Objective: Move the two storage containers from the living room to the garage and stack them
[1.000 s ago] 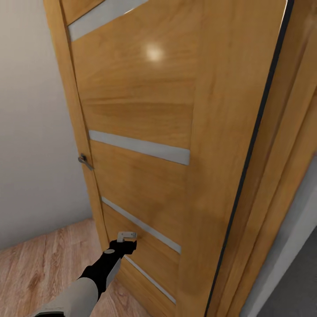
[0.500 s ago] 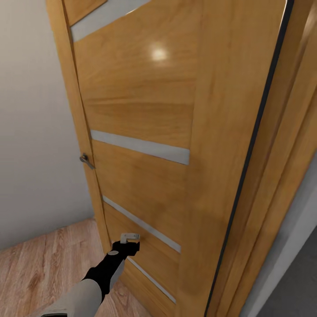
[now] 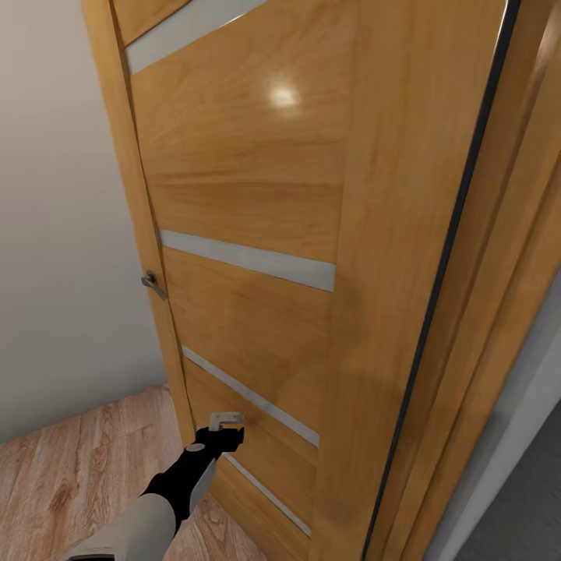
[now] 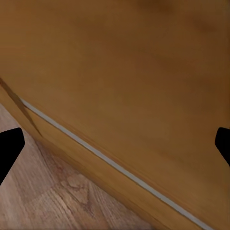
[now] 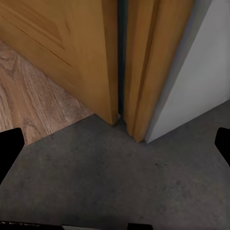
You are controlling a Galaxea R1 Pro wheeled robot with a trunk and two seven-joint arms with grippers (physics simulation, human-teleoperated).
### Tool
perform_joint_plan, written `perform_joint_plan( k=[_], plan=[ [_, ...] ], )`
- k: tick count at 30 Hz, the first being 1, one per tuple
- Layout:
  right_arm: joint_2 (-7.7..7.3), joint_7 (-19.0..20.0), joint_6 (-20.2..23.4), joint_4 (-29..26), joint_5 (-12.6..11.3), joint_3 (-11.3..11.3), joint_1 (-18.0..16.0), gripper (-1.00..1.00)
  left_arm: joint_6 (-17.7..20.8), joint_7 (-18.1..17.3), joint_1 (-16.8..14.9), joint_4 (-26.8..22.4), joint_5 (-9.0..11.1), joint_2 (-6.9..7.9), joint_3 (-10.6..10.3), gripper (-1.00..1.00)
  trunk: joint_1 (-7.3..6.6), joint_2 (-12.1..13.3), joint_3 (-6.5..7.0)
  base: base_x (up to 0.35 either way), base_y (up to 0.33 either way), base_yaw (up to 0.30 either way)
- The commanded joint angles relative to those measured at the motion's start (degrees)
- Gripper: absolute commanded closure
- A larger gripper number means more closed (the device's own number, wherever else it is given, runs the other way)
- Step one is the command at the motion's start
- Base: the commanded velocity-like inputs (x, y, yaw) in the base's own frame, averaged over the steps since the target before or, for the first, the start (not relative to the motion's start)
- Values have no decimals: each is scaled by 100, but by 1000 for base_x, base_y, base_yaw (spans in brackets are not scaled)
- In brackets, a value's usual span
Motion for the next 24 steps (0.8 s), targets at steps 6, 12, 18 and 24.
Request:
perform_joint_plan(
  k=[6,12,18,24],
  plan=[
    [0,3,-21,7,17,-1,-3,-100,31,-2,-1,-12,19,27,42,-100,0,-3,-5,0,0,0],
    [0,3,-22,7,27,-1,-3,-100,34,-2,-1,-12,22,32,42,-100,0,-3,-5,0,0,0],
    [0,3,-22,7,30,0,-3,-100,39,-2,-1,-12,22,34,41,-100,0,-3,-5,0,105,0],
    [0,3,-22,7,31,0,-3,-100,40,-2,-1,-12,22,35,42,-100,0,-3,-5,0,20,0]
  ],
)
